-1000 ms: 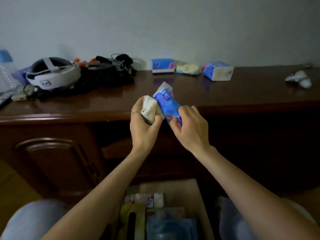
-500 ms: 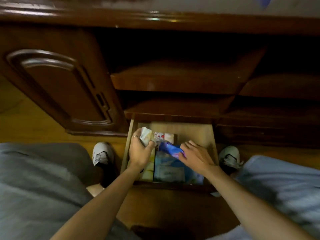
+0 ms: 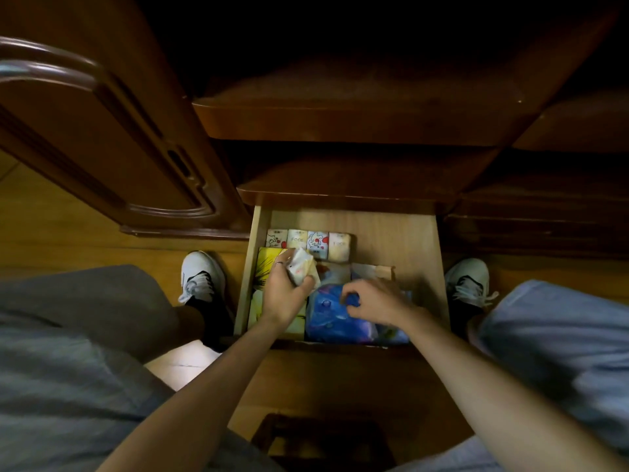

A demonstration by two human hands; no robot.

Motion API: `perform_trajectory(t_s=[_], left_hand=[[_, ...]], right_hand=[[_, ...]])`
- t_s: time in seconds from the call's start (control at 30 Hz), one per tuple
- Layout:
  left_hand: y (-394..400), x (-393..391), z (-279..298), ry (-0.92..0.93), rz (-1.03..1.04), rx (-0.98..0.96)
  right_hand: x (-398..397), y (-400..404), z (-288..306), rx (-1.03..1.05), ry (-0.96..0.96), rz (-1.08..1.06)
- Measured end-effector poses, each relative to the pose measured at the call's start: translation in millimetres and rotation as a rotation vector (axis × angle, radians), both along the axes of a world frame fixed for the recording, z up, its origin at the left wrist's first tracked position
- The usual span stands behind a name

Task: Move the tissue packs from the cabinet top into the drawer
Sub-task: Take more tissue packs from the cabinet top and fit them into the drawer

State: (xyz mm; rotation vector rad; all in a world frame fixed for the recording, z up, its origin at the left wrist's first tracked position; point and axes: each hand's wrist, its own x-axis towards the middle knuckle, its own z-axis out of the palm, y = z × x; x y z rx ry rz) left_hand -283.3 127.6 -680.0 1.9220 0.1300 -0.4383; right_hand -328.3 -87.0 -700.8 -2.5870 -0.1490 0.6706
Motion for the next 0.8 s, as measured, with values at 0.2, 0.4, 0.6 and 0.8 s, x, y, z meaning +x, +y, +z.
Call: perform_trajectory(t_s=[0.2, 0.4, 0.6, 0.8], left_hand=[[-4, 3, -6, 0.019, 0.011, -0.043], [-7, 5, -5, 0.164, -0.01, -0.167], [-15, 7, -3, 0.247, 0.033, -0.243], [-20, 3, 1, 0.239, 0.012, -0.259]], right_hand=[[4, -1, -16, -0.234, -0.057, -0.14], [-6, 5, -22, -0.237, 0.116, -0.093], [24, 13, 26, 0.632, 0.292, -0.589], [22, 10, 21, 0.772, 0.318, -0.618]])
